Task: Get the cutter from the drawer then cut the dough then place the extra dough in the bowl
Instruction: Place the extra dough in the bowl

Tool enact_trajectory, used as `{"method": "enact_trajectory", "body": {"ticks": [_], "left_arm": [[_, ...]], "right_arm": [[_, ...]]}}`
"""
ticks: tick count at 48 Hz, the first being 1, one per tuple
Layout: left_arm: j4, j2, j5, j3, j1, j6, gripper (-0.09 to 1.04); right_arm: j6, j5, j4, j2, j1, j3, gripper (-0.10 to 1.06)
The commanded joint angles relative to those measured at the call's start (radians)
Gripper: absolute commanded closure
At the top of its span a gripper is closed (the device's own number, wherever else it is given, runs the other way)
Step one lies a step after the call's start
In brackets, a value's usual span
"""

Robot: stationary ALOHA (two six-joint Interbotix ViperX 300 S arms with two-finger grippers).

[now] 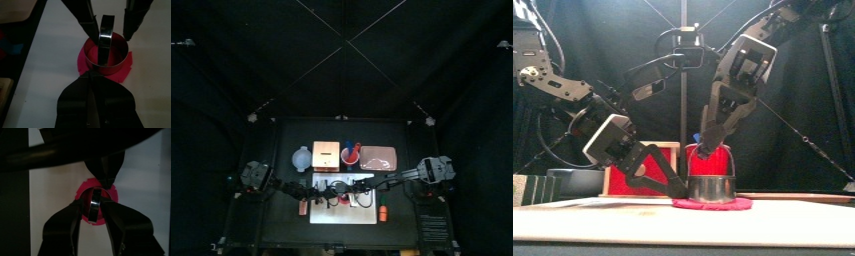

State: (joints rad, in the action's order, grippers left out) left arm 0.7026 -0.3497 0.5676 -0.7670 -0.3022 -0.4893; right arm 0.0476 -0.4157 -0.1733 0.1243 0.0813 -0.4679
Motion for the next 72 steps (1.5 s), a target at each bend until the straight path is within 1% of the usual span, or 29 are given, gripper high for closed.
{"method": "enact_trajectory", "body": {"ticks": [1, 8, 19, 34, 41, 47, 52, 57, 65, 72], "left_arm": [[0.005, 0.002, -0.021, -0.005, -0.005, 0.000, 0.45], [0.005, 0.002, -0.021, -0.005, -0.003, 0.000, 0.45], [0.005, 0.000, -0.021, -0.006, -0.003, 0.000, 0.45], [0.005, 0.000, -0.054, -0.006, 0.000, 0.000, 0.45], [0.011, 0.002, -0.061, -0.006, 0.002, 0.000, 0.45], [0.018, 0.008, -0.061, -0.014, 0.005, 0.000, 0.45], [0.025, 0.025, -0.061, -0.031, 0.008, 0.000, 0.45], [0.025, 0.060, -0.061, -0.060, 0.008, 0.000, 0.45], [0.035, 0.132, -0.061, -0.097, 0.014, 0.000, 0.45], [0.034, 0.166, -0.061, -0.101, 0.026, 0.000, 0.45]], "right_arm": [[0.003, -0.003, -0.002, -0.017, -0.003, 0.028, 0.40], [0.003, -0.023, 0.002, -0.017, -0.003, 0.040, 0.45], [0.005, -0.057, 0.006, -0.032, -0.003, 0.071, 0.45], [0.005, -0.133, 0.028, -0.118, -0.046, 0.069, 0.45], [0.005, -0.161, 0.026, -0.169, -0.067, 0.020, 0.45], [-0.002, -0.163, 0.015, -0.216, -0.081, -0.055, 0.45], [0.003, -0.163, -0.037, -0.252, -0.094, -0.117, 0.45], [0.006, -0.161, -0.066, -0.298, -0.106, -0.175, 0.45], [0.005, -0.137, -0.061, -0.356, -0.112, -0.245, 0.45], [0.000, -0.064, -0.060, -0.376, -0.107, -0.287, 0.43]]}}
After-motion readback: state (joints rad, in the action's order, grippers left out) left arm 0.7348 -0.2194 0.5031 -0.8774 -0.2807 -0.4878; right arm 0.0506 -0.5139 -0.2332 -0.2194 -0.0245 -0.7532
